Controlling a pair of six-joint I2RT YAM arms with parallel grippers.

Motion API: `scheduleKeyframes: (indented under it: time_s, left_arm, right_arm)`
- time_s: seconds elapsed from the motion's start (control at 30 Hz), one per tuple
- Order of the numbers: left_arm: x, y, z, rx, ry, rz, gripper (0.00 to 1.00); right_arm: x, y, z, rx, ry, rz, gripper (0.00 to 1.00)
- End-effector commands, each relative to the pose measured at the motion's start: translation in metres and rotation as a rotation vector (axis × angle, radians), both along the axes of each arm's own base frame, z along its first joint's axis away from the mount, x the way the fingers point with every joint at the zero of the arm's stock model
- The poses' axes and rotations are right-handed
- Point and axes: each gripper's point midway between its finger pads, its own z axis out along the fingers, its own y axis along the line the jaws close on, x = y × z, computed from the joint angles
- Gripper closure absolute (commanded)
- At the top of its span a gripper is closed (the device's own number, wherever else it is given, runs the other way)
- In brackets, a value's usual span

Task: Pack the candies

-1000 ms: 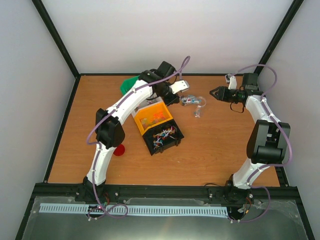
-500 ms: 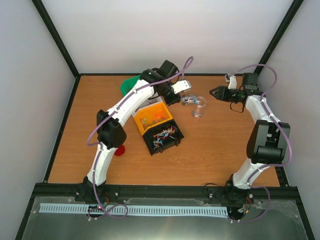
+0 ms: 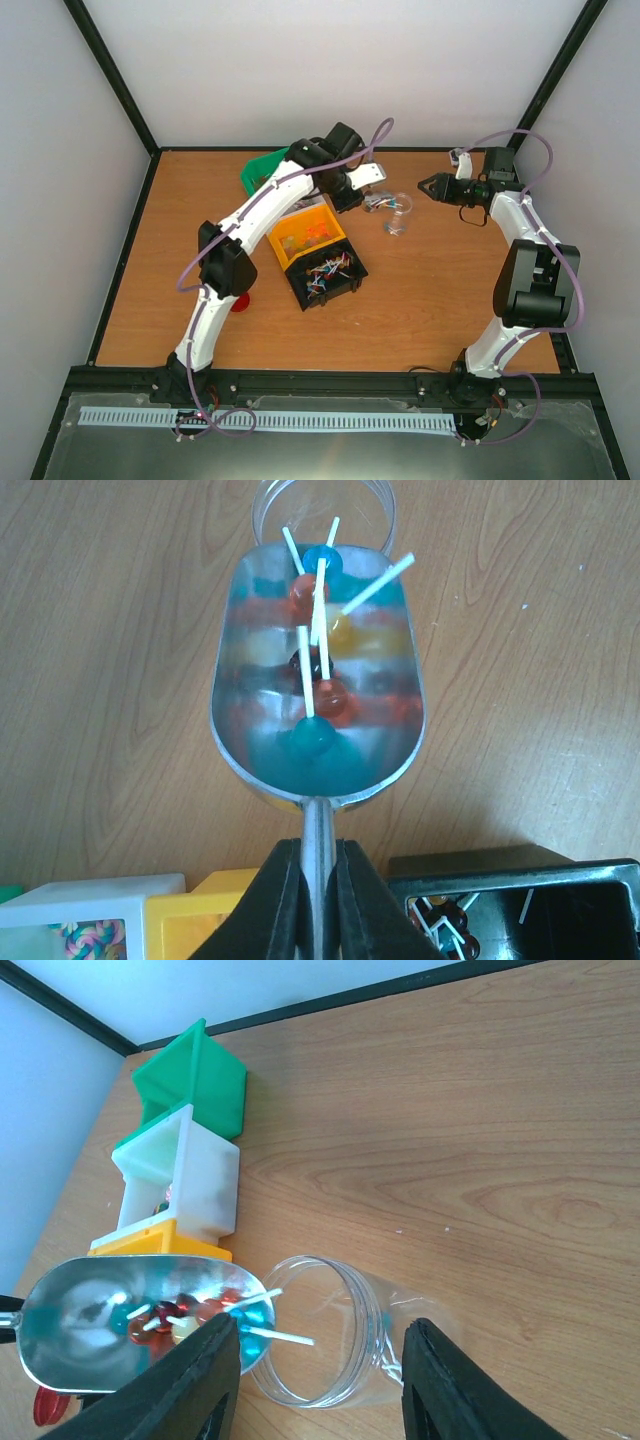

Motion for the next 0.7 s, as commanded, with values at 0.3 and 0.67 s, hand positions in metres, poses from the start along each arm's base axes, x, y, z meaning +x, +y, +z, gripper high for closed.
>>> scheduleKeyframes:
  time_s: [0.3, 0.67]
  left_arm:
    - [0.0049, -0.0066, 0.0087, 0.024, -0.064, -0.002, 0.99]
    - [0.0055, -0.0079, 0.0118, 0.030, -0.085, -0.013, 0.99]
  right_arm:
    - [-0.0019, 0.0037, -0.0028, 0.012, 0.000, 0.008, 0.55]
    - [-0.0016, 0.0034, -0.0041, 0.015, 0.003, 0.007, 0.55]
